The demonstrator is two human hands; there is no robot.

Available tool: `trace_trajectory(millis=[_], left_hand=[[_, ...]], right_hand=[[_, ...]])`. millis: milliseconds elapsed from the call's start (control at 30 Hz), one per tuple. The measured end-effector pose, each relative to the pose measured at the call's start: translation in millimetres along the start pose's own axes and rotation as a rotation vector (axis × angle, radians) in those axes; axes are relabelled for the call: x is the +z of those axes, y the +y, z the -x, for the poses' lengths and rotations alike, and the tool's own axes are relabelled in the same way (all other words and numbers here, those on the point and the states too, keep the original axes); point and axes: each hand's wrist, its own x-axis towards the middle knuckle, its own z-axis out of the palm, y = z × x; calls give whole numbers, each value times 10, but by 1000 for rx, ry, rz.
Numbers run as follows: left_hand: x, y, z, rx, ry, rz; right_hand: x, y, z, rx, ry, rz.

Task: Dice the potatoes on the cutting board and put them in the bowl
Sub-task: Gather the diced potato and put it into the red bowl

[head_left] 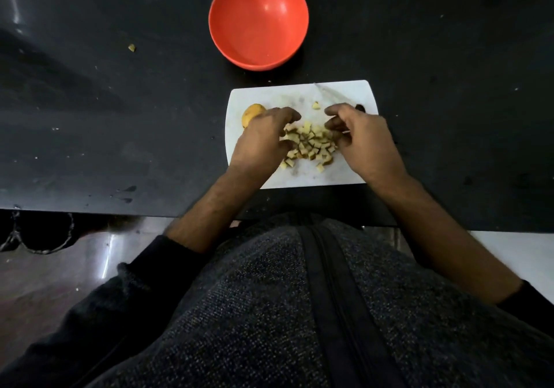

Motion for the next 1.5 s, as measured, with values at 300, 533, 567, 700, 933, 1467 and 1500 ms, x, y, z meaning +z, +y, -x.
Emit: trace_trajectory(millis=[300, 533, 567, 700, 933, 1467, 1500], left_hand=[[47, -84, 305, -186, -26, -129], [161, -104, 228, -190, 22, 55], [170, -102, 215, -188, 27, 73], [168, -92, 194, -144, 74, 143], [180, -109, 213, -48, 159, 120], [238, -104, 171, -116, 86, 55], [239, -106, 180, -122, 96, 81]], right_hand=[[-6, 136, 128, 43, -195, 310], [220, 24, 138, 11, -106, 195], [238, 16, 121, 9, -98, 162], [208, -22, 96, -16, -36, 46], [195, -16, 64, -83, 62, -35], [341, -115, -216, -363, -238, 332], [351, -129, -217, -363, -235, 325]])
